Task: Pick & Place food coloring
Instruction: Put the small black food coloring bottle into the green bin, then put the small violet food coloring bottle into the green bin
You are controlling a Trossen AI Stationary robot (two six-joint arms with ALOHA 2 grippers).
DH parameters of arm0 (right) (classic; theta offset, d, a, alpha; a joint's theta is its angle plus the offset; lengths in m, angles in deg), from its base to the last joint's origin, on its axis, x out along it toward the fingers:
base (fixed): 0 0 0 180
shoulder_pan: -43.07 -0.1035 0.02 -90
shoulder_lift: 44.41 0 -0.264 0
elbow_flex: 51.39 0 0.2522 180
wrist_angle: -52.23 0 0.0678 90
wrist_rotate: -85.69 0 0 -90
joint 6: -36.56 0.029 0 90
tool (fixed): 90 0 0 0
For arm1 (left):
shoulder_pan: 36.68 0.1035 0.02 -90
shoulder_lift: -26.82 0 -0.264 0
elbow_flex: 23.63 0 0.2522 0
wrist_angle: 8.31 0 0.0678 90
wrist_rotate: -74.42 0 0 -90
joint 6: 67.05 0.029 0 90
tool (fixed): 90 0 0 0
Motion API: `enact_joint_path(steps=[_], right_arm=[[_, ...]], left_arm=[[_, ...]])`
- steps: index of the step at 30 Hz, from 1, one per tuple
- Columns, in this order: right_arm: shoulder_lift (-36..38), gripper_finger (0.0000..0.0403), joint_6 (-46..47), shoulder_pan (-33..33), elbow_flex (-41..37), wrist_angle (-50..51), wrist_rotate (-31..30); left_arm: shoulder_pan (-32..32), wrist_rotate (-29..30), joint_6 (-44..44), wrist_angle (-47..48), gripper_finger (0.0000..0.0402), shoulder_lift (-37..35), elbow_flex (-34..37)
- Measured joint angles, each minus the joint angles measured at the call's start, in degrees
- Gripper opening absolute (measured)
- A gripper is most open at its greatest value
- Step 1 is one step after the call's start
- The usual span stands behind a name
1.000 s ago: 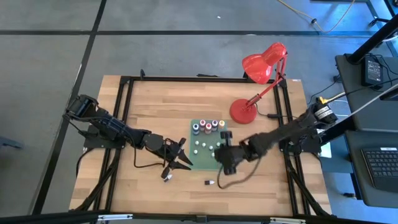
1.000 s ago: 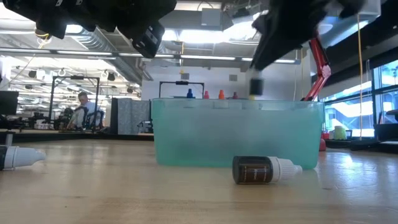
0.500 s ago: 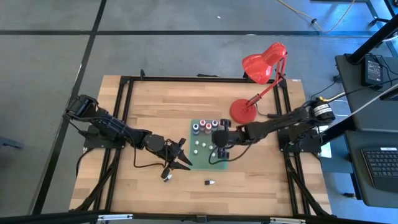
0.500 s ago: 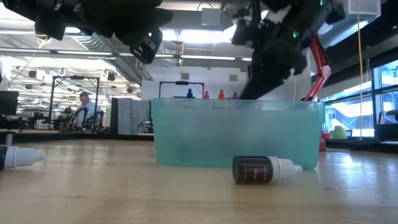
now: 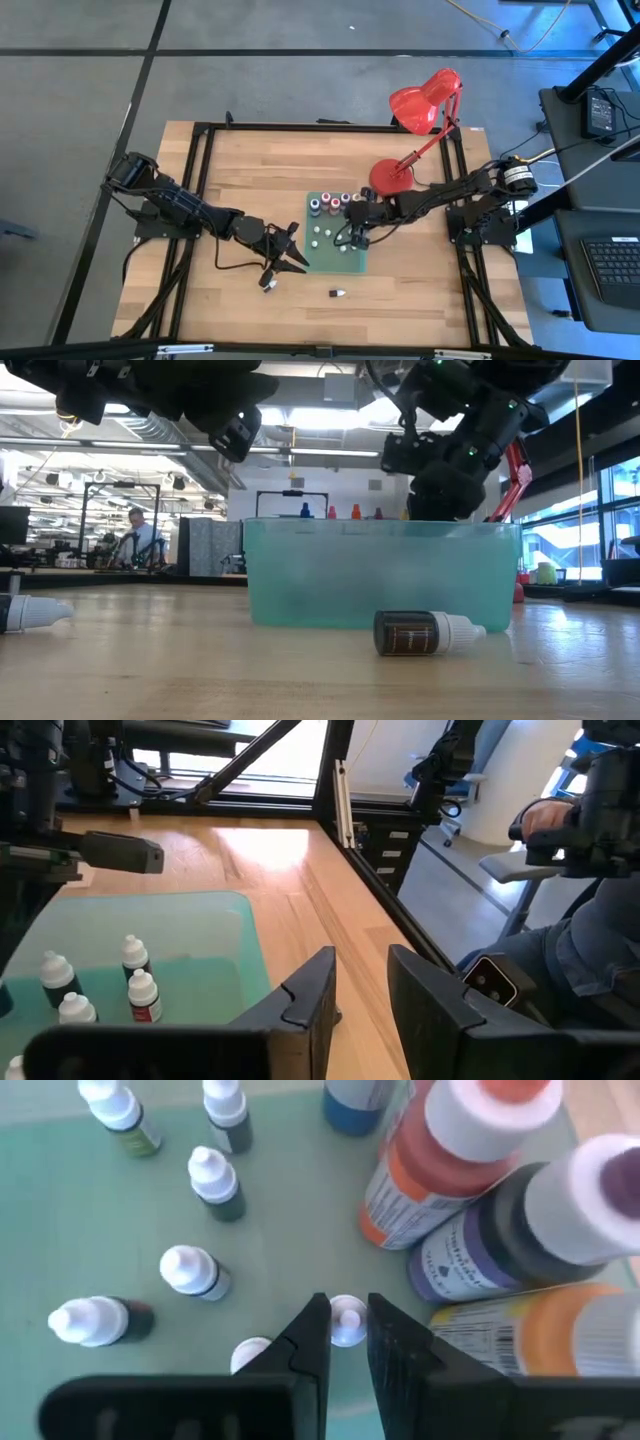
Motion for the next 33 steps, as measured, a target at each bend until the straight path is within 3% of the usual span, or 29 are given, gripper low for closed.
enact_joint_path(steps=[16, 24, 27, 33], right_arm=[[-0.1, 0.0109, 1.1, 0.0, -0.3, -0.2, 0.4], [5.0, 0.0111, -1.7, -0.4, 4.3, 6.5, 0.4], [9.5, 0.0110, -0.5, -1.6, 5.4, 11.4, 0.1], [17.6, 0.0110, 5.5, -5.5, 4.1, 17.1, -6.9]], left_arm=[[0.0, 0.0, -0.1, 0.0, 0.0088, 0.0, 0.0], [0.7, -2.0, -11.6, 1.5, 0.0088, -2.7, 0.0], [0.8, -3.0, -19.9, 10.2, 0.0090, -5.8, -0.9], [0.5, -2.9, -35.8, 47.2, 0.0089, -8.3, -12.8]])
